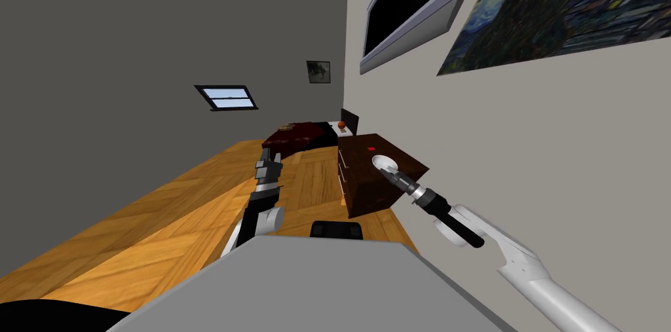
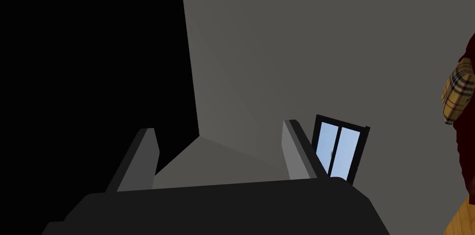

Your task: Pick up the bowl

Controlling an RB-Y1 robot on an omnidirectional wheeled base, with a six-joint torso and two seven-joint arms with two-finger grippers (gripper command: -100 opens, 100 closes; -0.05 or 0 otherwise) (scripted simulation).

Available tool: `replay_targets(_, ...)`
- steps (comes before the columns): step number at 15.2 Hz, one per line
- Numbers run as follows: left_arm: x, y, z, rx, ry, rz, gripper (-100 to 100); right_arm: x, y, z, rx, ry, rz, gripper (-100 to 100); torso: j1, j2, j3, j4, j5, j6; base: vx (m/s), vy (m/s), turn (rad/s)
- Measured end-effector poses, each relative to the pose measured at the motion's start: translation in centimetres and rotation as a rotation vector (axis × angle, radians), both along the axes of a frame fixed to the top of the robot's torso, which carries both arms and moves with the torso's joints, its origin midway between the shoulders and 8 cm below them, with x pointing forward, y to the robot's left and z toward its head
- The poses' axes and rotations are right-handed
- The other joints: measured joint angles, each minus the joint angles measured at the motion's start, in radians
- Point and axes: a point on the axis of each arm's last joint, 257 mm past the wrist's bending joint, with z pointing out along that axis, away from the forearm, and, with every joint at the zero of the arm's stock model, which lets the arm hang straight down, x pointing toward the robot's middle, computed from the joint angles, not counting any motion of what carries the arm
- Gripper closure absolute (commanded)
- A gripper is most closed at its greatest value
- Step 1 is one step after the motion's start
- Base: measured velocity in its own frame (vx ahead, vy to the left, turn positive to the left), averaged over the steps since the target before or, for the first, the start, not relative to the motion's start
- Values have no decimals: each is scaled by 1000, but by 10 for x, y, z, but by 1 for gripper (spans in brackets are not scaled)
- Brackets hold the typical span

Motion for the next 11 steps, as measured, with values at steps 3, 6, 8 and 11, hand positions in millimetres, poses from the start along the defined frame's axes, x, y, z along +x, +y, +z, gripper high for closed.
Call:
replay_targets(3,0,0,0,0,0,0,0,0,-15,-12,-96,19,12,-100,0,0,0,0,0,0,30,66,53)
replay_targets(6,0,0,0,0,0,0,0,-2,-30,-24,-190,38,26,-100,0,0,0,0,0,0,31,67,57)
replay_targets(8,0,0,0,0,0,0,0,-3,-44,-31,-262,54,36,-100,0,0,0,0,0,0,34,82,86)
replay_targets(11,0,0,0,0,0,0,0,-7,-64,-41,-370,77,55,-100,1,0,0,0,0,0,38,80,53)
